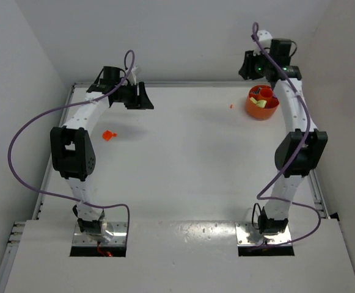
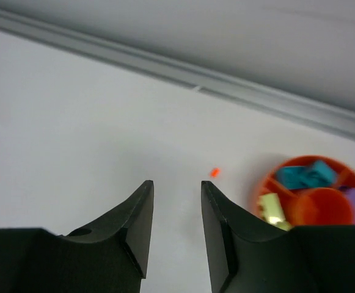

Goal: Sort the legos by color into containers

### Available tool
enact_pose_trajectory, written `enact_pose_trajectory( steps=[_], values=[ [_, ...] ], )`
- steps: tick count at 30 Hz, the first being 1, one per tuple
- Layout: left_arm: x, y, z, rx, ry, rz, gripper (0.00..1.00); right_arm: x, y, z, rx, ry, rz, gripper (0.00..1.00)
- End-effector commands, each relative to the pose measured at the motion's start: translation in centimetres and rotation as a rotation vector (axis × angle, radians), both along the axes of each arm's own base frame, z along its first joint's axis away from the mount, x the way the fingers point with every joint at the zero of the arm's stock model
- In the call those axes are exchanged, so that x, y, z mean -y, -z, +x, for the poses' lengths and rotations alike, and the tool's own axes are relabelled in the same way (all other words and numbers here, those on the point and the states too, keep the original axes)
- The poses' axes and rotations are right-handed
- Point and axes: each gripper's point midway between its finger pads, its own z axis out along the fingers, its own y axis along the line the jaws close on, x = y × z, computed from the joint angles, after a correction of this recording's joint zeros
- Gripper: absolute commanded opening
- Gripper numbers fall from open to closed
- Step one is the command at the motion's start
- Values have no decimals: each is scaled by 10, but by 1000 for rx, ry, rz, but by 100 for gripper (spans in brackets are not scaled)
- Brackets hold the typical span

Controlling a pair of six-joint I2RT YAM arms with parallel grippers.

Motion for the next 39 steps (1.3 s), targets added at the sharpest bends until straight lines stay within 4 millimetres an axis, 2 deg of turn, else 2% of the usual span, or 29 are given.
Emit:
enact_pose_trajectory(
  steps=[1, 3, 4, 5, 6, 7, 8, 10, 11, 12, 14, 15, 16, 20, 21, 23, 25, 26, 27, 30, 35, 36, 39],
  values=[
    [-7, -7, 12, 5, -58, 2, 57, -38, 75, 0, -222, 62, 85, 38],
    [-24, 3, 19, -15, -147, 48, 57, -43, 92, 8, -252, 133, 95, 34],
    [-30, 8, 19, -33, -176, 56, 57, -58, 90, 14, -239, 137, 101, 34],
    [-32, 5, 20, -39, -208, 52, 57, -61, 100, 15, -251, 156, 74, 34],
    [-38, 13, 20, -55, -243, 77, 57, -61, 110, 22, -246, 201, 43, 34],
    [-46, 12, 19, -50, -265, 88, 57, -73, 111, 24, -238, 197, 26, 34],
    [-47, 12, 20, -55, -278, 88, 58, -74, 117, 27, -234, 218, 16, 37],
    [-49, 12, 23, -49, -299, 95, 59, -63, 132, 34, -227, 333, -50, 40],
    [-49, 12, 23, -49, -299, 95, 59, -67, 132, 37, -207, 363, -69, 40],
    [-49, 12, 23, -49, -299, 95, 59, -58, 133, 39, -187, 431, -106, 38],
    [-54, 12, 24, -50, -308, 94, 59, -52, 139, 37, -176, 492, -143, 41],
    [-54, 12, 24, -50, -308, 94, 59, -49, 150, 35, -195, 514, -147, 44],
    [-53, 16, 24, -64, -314, 90, 59, -45, 148, 36, -180, 544, -147, 44],
    [-58, 19, 25, -79, -312, 73, 59, -35, 159, 33, -185, 624, -157, 47],
    [-57, 23, 25, -89, -304, 68, 59, -33, 155, 34, -172, 643, -148, 47],
    [-59, 22, 25, -91, -303, 58, 59, -27, 165, 36, -192, 658, -151, 47],
    [-59, 22, 25, -91, -303, 58, 59, -32, 168, 38, -198, 653, -122, 47],
    [-62, 22, 25, -92, -304, 50, 59, -26, 170, 37, -208, 667, -119, 47],
    [-62, 22, 25, -92, -304, 50, 59, -29, 178, 37, -223, 656, -118, 47],
    [-62, 24, 25, -94, -304, 50, 57, -32, 178, 38, -231, 663, -87, 44],
    [-62, 27, 25, -92, -304, 50, 56, -32, 195, 37, -256, 663, -103, 43],
    [-62, 22, 24, -83, -304, 48, 56, -27, 195, 38, -257, 672, -101, 43],
    [-62, 26, 22, -92, -304, 50, 56, -24, 206, 38, -278, 677, -93, 43]
  ],
)
